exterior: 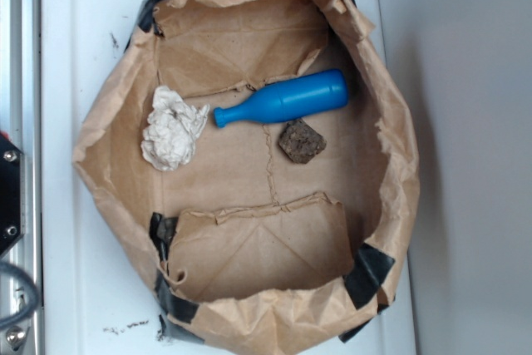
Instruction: Grab the rock.
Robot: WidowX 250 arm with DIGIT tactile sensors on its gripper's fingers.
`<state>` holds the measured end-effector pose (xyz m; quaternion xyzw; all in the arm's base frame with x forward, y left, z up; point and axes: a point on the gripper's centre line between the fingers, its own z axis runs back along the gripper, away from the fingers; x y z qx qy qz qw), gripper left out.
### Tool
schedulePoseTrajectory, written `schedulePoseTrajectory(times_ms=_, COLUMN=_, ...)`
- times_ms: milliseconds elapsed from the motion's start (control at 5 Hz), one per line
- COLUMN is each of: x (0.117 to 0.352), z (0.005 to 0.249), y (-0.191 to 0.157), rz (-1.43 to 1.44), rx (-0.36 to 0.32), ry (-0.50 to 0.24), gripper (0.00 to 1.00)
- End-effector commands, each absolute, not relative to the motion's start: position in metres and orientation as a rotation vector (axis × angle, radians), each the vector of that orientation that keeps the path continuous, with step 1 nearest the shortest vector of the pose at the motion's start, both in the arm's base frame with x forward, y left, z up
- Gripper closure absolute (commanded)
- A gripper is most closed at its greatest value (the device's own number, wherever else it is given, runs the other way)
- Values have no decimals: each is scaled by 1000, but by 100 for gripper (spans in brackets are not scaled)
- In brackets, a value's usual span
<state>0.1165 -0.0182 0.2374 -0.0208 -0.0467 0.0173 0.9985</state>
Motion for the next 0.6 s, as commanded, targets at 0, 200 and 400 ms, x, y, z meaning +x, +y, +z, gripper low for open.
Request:
schedulePoseTrajectory(times_ms=0, x=117, z=237, y=-18, rz=35, rx=-42, ry=-93, gripper=0)
schedulePoseTrajectory(times_ms=200, x=157, z=241, y=-20, rz=144, rx=-64, ry=-80, gripper=0)
schedulePoseTrajectory(times_ms=400, x=200, z=234, y=-15, rz=257, rx=-50, ry=-58, gripper=0)
